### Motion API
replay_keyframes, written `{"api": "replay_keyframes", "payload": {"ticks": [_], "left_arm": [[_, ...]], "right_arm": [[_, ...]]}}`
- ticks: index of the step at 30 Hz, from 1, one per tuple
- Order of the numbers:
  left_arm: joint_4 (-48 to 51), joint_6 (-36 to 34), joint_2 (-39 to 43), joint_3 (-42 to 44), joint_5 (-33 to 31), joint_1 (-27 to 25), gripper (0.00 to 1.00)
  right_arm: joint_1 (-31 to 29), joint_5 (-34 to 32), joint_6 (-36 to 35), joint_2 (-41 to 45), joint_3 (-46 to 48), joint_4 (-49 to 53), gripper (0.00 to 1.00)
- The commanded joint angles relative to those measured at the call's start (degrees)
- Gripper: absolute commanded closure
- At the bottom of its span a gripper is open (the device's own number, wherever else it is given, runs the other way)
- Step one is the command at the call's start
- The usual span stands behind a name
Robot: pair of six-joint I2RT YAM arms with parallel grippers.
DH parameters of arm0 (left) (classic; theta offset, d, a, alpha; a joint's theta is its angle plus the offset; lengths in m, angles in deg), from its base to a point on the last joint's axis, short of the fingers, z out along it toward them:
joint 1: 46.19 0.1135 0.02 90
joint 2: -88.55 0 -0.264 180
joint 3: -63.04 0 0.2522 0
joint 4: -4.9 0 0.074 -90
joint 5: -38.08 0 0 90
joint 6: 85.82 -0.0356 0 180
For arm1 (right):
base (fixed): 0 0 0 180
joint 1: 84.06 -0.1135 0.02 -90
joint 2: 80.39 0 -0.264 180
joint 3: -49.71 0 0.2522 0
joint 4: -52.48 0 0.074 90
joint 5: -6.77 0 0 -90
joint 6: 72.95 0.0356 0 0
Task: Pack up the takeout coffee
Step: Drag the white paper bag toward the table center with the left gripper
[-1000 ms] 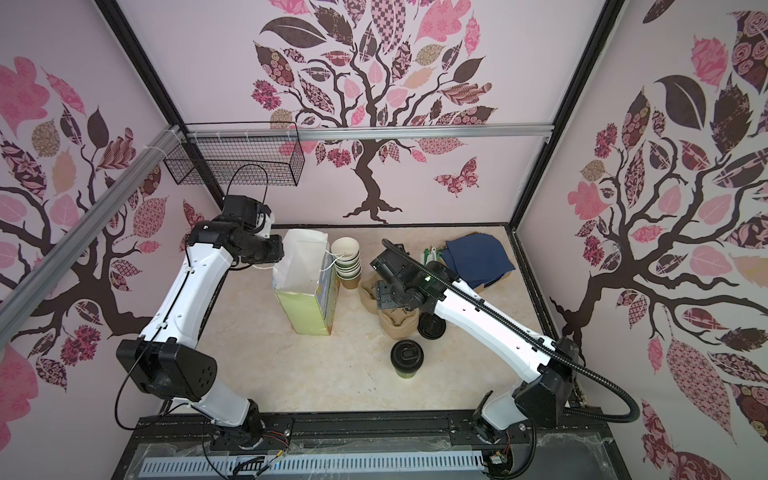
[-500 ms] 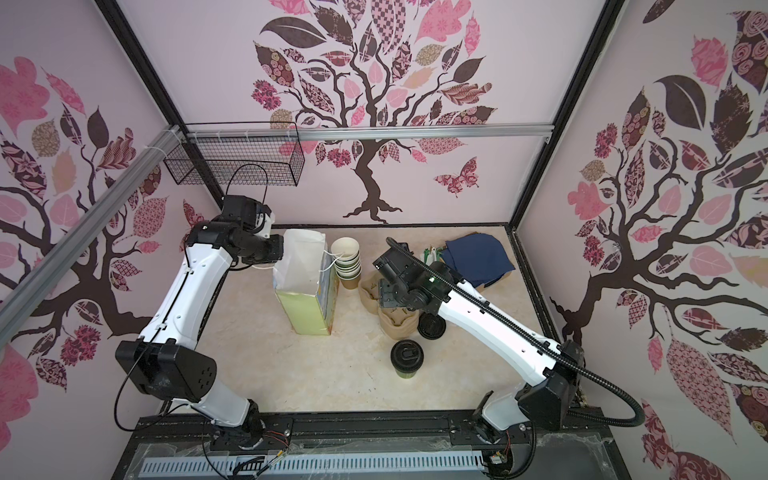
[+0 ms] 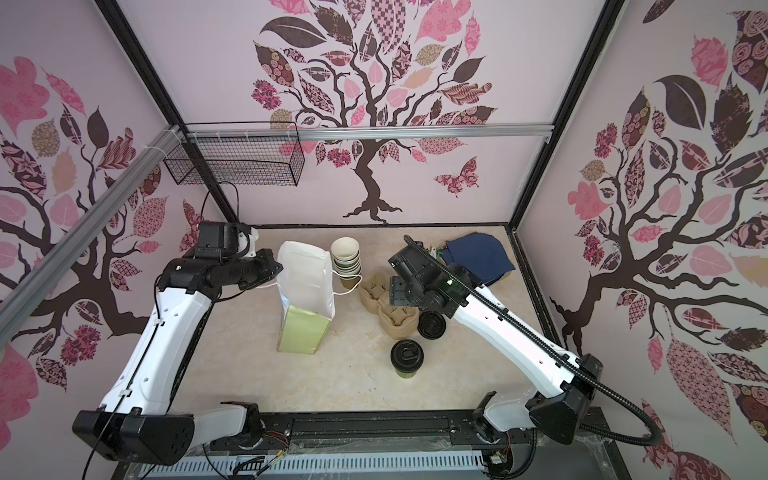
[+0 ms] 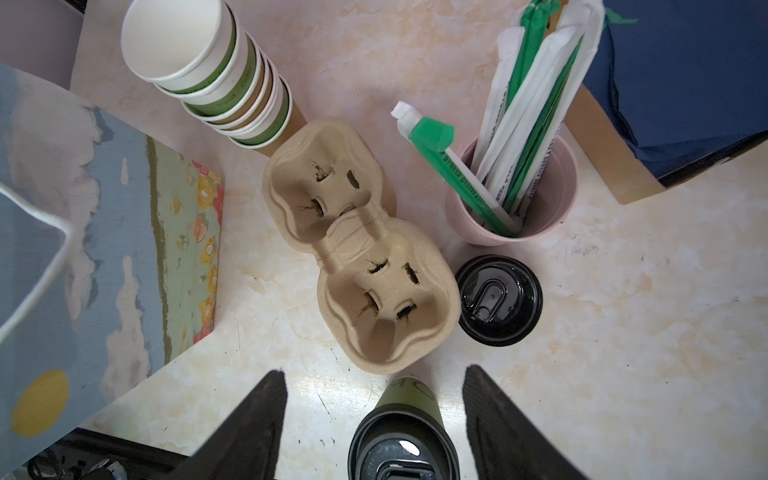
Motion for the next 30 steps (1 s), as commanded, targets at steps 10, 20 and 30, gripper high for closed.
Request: {"api": "replay_keyframes", "payload": {"ticks": [10,20,30], "left_arm": [[-11.52,19.94,8.59,9.84,8.5,-3.34,1.0],[-12.53,26.0,18.63,23.97,10.03,-3.34,1.0],[-3.61,15.03,20.68,23.27,6.06,-3.31,1.0]], "right_arm": [[0.17,-2.77,-1.44,-0.33,-7.62,1.63,0.3],[0.61,-2.85,0.67,-6.28,-12.19,4.22,0.32],[1.19,0.01,-8.94,-14.6,-19.62,10.97,0.25]]}}
